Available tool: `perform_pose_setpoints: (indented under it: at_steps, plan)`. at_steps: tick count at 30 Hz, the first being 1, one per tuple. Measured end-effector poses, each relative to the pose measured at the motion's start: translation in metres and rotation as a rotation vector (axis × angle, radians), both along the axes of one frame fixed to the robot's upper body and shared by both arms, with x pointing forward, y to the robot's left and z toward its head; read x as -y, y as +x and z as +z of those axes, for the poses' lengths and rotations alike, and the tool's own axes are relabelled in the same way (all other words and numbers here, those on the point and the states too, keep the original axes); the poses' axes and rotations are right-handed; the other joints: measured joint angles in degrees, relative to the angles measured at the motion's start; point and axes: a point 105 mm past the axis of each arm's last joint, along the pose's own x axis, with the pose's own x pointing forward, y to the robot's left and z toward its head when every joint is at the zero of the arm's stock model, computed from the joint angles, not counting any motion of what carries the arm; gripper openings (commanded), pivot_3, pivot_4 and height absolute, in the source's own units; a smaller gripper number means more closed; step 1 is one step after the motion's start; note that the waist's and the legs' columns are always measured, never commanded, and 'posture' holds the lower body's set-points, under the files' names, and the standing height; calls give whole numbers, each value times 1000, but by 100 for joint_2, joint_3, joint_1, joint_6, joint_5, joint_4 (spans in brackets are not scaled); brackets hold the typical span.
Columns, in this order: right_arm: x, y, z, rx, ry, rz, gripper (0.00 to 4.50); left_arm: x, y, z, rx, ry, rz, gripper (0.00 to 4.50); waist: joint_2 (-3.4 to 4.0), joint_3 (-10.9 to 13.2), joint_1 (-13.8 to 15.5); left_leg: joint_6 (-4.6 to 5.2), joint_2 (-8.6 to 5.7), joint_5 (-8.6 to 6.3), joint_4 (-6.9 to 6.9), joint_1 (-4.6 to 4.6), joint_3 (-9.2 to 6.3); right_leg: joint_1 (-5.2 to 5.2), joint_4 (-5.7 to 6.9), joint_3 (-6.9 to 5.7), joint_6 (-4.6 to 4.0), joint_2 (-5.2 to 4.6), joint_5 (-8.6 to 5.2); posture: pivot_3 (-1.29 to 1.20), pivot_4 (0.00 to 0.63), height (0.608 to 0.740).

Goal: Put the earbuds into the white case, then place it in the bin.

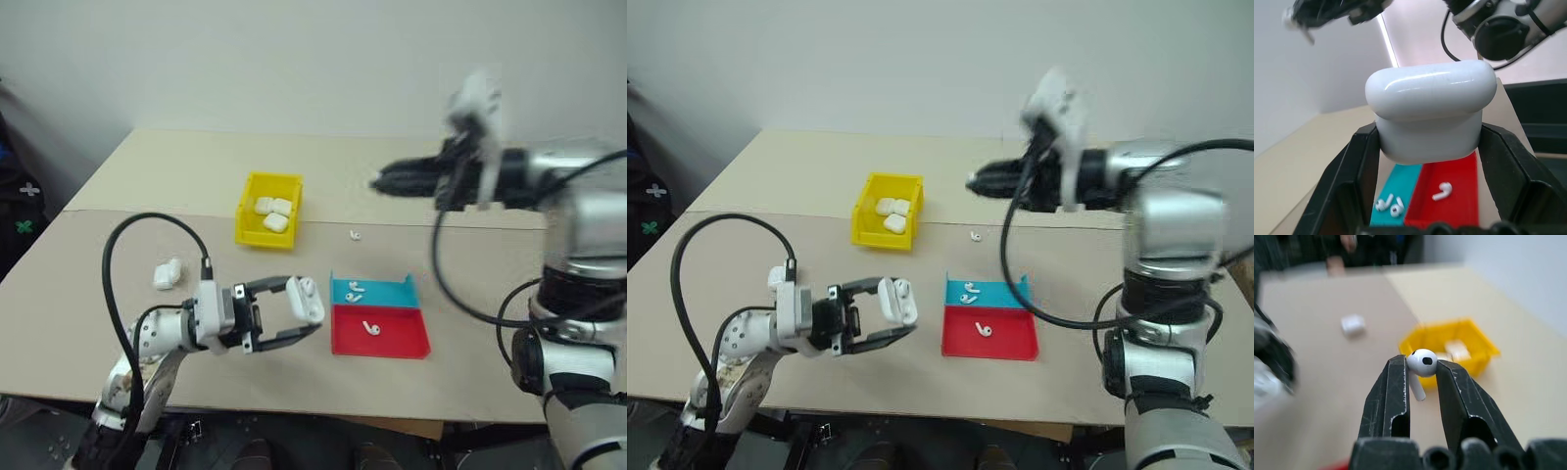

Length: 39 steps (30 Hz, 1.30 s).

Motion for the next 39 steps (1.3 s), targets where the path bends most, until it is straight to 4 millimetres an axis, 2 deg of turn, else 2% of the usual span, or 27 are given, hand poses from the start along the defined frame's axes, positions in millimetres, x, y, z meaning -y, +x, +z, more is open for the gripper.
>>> perform_pose_setpoints:
  at_steps: [2,4,5,9,14,17,27,39]
  plan:
    - [2,-21,11,13,192,51,694,7,7,11,15,-26,-15,2766,3,-2,-21,0,-1,0,0,1,-2,-1,6,1,0,3,0,0,150,740]
    - [2,-33,13,33,313,89,694,12,12,18,23,-51,-30,2766,5,-4,-46,0,-1,0,0,2,-5,1,5,0,0,4,0,0,150,740]
    - [2,-41,5,46,373,87,694,18,17,24,23,-72,-52,2766,5,-5,-53,0,-2,0,-1,0,-6,1,3,-1,1,3,0,0,150,740]
    - [-2,-51,-11,41,473,87,694,27,26,30,23,-91,-100,2766,5,-4,-80,-1,-4,1,-1,-8,-7,-5,3,0,2,1,0,0,150,740]
    - [-10,-60,-26,28,441,69,694,39,25,36,33,-105,-156,2766,5,-4,-116,-1,-5,1,-1,-10,-11,-3,-2,0,2,1,0,0,150,740]
    - [-13,-66,-28,25,421,97,694,39,24,35,32,-101,-172,2766,5,-4,-135,-1,-4,1,-2,-7,-14,-2,0,-1,2,2,0,0,150,740]
    - [-18,-77,-56,-76,284,145,694,38,15,35,25,-86,-198,2766,4,-4,-192,0,-5,1,-2,-8,-18,4,-5,-2,4,1,-1,0,150,740]
    - [-27,-77,-62,-112,267,133,694,38,10,34,24,-93,-196,2766,2,-3,-243,0,-7,1,-3,-13,-22,4,-14,-2,9,1,-3,0,150,740]
